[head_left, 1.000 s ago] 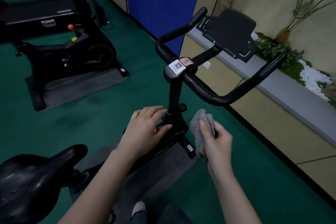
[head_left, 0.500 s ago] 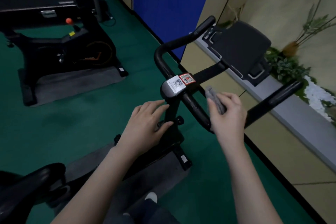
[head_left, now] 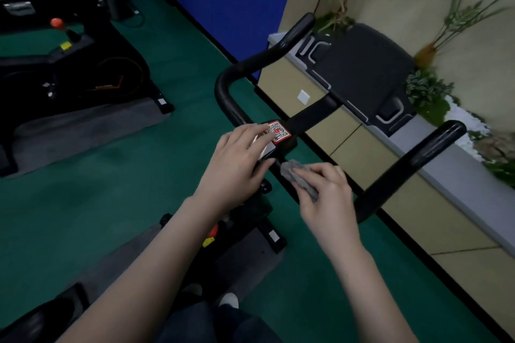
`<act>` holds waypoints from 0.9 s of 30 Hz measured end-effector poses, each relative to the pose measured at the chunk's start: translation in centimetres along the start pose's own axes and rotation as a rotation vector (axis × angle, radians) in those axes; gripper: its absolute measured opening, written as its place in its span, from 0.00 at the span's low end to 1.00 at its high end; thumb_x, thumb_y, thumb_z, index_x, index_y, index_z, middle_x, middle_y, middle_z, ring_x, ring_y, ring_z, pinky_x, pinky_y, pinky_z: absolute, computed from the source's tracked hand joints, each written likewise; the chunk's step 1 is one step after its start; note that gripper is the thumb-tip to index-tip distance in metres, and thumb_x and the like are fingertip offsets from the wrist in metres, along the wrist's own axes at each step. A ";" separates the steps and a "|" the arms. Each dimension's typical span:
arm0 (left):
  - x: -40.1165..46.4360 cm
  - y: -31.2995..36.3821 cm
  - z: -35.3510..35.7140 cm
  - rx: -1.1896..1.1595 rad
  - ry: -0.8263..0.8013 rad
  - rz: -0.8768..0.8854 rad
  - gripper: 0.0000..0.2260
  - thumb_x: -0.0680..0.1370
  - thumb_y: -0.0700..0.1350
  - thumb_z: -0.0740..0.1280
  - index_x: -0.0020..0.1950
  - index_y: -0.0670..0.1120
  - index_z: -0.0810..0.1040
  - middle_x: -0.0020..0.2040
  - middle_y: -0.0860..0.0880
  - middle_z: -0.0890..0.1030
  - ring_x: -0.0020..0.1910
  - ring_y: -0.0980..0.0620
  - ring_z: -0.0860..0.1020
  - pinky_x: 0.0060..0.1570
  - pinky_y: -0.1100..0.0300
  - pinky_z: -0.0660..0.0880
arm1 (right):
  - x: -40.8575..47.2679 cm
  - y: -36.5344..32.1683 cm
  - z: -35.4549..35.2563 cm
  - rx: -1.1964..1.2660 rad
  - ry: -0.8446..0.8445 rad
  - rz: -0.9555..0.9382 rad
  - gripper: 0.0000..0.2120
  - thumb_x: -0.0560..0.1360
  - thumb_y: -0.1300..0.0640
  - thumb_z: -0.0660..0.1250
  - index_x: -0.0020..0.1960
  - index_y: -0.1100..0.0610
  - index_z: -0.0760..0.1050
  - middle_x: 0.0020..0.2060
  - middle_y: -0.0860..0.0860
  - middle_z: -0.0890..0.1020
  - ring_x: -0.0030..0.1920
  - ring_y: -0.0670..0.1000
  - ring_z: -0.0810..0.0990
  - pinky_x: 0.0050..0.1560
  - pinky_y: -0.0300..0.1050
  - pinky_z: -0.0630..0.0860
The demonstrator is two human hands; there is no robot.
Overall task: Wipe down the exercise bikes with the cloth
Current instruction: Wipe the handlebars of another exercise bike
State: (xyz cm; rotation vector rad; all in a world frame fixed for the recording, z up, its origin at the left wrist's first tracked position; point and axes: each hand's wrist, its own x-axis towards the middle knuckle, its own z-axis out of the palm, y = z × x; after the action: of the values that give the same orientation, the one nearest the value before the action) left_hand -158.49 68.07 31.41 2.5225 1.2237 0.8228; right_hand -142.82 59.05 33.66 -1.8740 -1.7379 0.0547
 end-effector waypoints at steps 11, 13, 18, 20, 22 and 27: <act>3.8 -2.8 0.9 -0.213 -0.025 0.204 0.17 0.77 0.51 0.66 0.63 0.43 0.76 0.62 0.48 0.76 0.61 0.48 0.71 0.61 0.55 0.66 | -0.4 -3.3 1.8 -0.178 0.252 0.293 0.12 0.70 0.62 0.74 0.53 0.59 0.83 0.44 0.55 0.77 0.47 0.54 0.75 0.47 0.40 0.73; 3.9 -3.1 1.1 -0.278 -0.020 0.214 0.17 0.77 0.51 0.65 0.63 0.43 0.76 0.61 0.49 0.76 0.60 0.48 0.71 0.61 0.54 0.68 | 0.9 -4.2 2.8 -0.184 0.265 0.320 0.11 0.72 0.58 0.73 0.53 0.59 0.83 0.42 0.55 0.77 0.45 0.55 0.75 0.46 0.42 0.72; 4.4 -3.9 1.0 -0.354 -0.041 0.251 0.17 0.76 0.51 0.65 0.62 0.45 0.77 0.60 0.49 0.76 0.59 0.49 0.71 0.60 0.54 0.67 | 1.9 -5.5 4.1 -0.222 0.246 0.306 0.11 0.71 0.63 0.72 0.53 0.59 0.82 0.41 0.54 0.75 0.45 0.54 0.72 0.43 0.48 0.76; 4.5 -4.1 1.1 -0.364 -0.045 0.253 0.17 0.76 0.52 0.66 0.61 0.45 0.77 0.60 0.50 0.76 0.59 0.50 0.71 0.60 0.55 0.66 | 0.7 -5.3 4.0 -0.216 0.247 0.275 0.15 0.69 0.68 0.72 0.54 0.60 0.82 0.43 0.54 0.75 0.47 0.53 0.71 0.48 0.44 0.74; 4.7 -4.3 1.2 -0.389 -0.055 0.242 0.17 0.76 0.52 0.66 0.61 0.45 0.77 0.59 0.50 0.75 0.60 0.50 0.70 0.61 0.56 0.64 | -0.5 -5.4 4.2 -0.232 0.287 0.269 0.18 0.66 0.72 0.72 0.55 0.61 0.82 0.44 0.54 0.75 0.49 0.52 0.70 0.51 0.38 0.71; 4.7 -4.3 1.6 -0.484 -0.042 0.222 0.17 0.75 0.50 0.67 0.60 0.43 0.77 0.57 0.48 0.75 0.60 0.50 0.70 0.65 0.57 0.63 | -1.3 -6.2 6.6 -0.225 0.402 0.236 0.18 0.68 0.73 0.67 0.56 0.64 0.81 0.49 0.51 0.70 0.50 0.51 0.69 0.56 0.31 0.66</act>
State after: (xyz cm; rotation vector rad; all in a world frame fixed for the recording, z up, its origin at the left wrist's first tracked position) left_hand -158.05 74.45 30.09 2.2768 0.6363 0.9712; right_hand -151.30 60.28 30.40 -2.0700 -1.2892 -0.4144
